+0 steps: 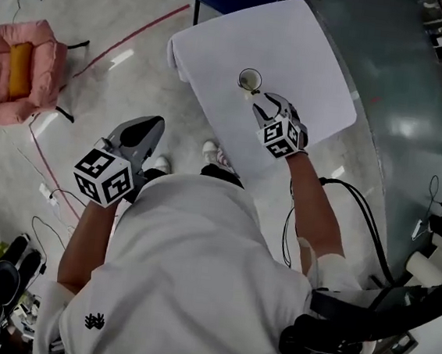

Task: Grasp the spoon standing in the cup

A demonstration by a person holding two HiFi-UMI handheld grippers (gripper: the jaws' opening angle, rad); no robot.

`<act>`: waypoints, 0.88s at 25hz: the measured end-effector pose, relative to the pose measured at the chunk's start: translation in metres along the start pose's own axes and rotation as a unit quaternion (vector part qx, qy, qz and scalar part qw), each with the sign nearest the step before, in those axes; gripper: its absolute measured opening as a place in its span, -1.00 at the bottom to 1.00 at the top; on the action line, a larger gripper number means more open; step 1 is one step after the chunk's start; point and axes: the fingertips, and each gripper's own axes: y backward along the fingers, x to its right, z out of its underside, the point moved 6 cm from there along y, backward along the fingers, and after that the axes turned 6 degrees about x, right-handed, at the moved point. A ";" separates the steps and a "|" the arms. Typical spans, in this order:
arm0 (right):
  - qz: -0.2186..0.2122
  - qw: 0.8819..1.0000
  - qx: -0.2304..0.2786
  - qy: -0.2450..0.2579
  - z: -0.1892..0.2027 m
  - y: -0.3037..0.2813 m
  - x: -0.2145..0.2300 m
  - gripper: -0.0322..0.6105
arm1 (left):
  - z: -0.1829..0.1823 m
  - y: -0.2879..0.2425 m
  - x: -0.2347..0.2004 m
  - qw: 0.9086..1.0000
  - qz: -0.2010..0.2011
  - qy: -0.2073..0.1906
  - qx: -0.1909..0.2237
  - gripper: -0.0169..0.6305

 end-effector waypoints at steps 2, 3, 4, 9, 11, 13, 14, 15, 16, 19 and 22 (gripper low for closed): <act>-0.026 0.999 -0.004 0.047 0.006 -0.023 0.008 -0.32 | -0.003 -0.013 -0.004 1.000 -0.015 0.005 0.000 -0.91; -0.040 0.997 -0.006 0.069 0.009 -0.033 0.009 -0.31 | -0.003 -0.017 -0.006 1.000 -0.024 0.008 0.000 -0.91; -0.052 0.995 -0.008 0.088 0.012 -0.041 0.009 -0.30 | -0.004 -0.019 -0.007 0.999 -0.032 0.010 0.000 -0.91; -0.091 0.985 -0.007 0.144 0.022 -0.068 0.008 -0.31 | -0.006 -0.022 -0.012 0.998 -0.069 0.015 -0.004 -0.91; -0.097 0.984 -0.001 0.149 0.023 -0.077 0.009 -0.37 | -0.007 -0.022 -0.014 0.997 -0.082 0.016 -0.004 -0.91; -0.104 0.983 0.004 0.154 0.024 -0.082 0.009 -0.45 | -0.008 -0.022 -0.014 0.996 -0.092 0.017 -0.002 -0.91; -0.106 0.982 0.007 0.157 0.023 -0.084 0.009 -0.54 | -0.008 -0.021 -0.014 0.995 -0.096 0.017 0.000 -0.91; -0.106 0.982 0.010 0.158 0.022 -0.086 0.009 -0.70 | -0.009 -0.019 -0.015 0.995 -0.100 0.018 0.001 -0.91; -0.106 0.982 0.013 0.158 0.020 -0.087 0.009 -0.72 | -0.009 -0.018 -0.016 0.995 -0.103 0.018 0.002 -0.91; -0.103 0.984 0.021 0.146 0.015 -0.087 0.009 -0.75 | -0.010 -0.014 -0.018 0.994 -0.107 0.018 0.005 -0.91; -0.094 0.988 0.023 0.119 0.014 -0.083 0.010 -0.75 | -0.009 -0.012 -0.020 0.994 -0.105 0.014 0.009 -0.91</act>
